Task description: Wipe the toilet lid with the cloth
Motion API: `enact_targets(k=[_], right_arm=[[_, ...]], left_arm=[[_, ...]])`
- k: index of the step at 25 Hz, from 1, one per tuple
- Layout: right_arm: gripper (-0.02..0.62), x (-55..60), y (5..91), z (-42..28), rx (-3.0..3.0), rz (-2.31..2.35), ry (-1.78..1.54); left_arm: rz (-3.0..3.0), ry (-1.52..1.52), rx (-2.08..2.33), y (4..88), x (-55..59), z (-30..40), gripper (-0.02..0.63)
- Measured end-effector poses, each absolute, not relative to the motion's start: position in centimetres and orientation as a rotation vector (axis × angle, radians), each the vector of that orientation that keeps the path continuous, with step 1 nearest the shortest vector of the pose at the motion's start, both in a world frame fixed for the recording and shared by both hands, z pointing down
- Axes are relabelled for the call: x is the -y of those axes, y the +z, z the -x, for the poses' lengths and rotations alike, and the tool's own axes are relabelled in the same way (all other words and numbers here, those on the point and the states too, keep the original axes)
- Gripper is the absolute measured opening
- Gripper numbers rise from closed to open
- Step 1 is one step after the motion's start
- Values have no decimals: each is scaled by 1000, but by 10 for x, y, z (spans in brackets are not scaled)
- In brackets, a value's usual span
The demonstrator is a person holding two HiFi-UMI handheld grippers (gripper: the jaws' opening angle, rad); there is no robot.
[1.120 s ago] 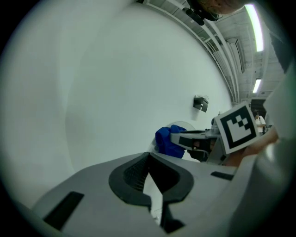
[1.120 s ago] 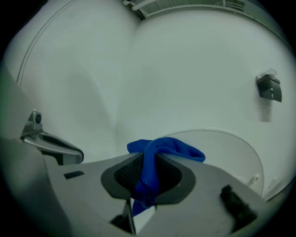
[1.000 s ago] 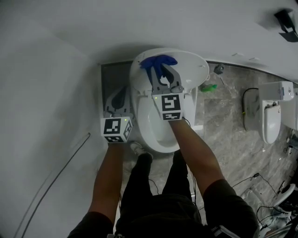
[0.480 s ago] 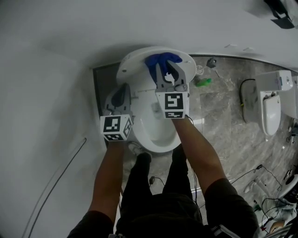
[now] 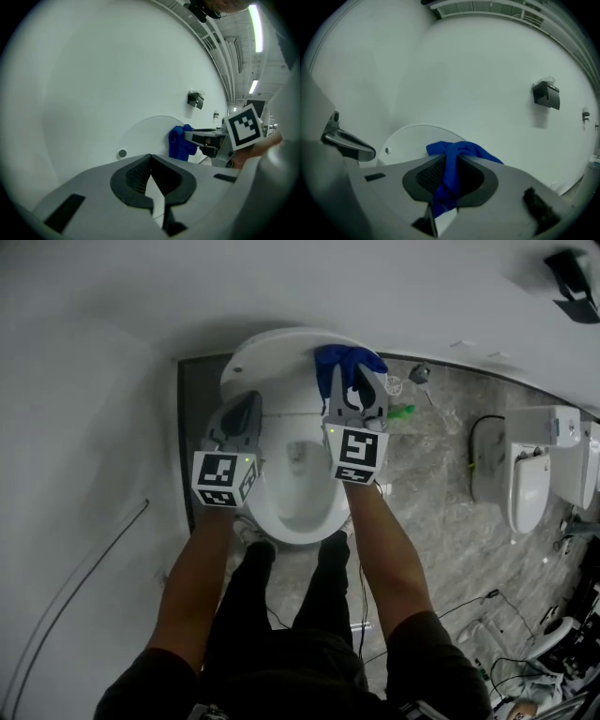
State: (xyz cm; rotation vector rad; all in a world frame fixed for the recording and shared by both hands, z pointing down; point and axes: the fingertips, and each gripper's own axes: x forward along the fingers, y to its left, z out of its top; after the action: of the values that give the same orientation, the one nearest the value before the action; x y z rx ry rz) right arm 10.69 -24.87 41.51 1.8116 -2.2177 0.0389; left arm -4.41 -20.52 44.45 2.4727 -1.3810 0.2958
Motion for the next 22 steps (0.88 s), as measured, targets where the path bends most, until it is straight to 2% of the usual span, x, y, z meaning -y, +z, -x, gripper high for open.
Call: enact_targets(k=[5, 15, 22], right_arm=[[75, 219, 425, -52, 2314, -1621, -59], [75, 211, 482, 71, 2463, -1412, 226], [75, 247, 485, 81, 2411, -1485, 266]], left_arm=[[-2438, 293, 1419, 447, 206, 69, 11], [-2324, 321, 1563, 459, 197, 148, 11], [-2284, 285, 1614, 458, 204, 178, 11]])
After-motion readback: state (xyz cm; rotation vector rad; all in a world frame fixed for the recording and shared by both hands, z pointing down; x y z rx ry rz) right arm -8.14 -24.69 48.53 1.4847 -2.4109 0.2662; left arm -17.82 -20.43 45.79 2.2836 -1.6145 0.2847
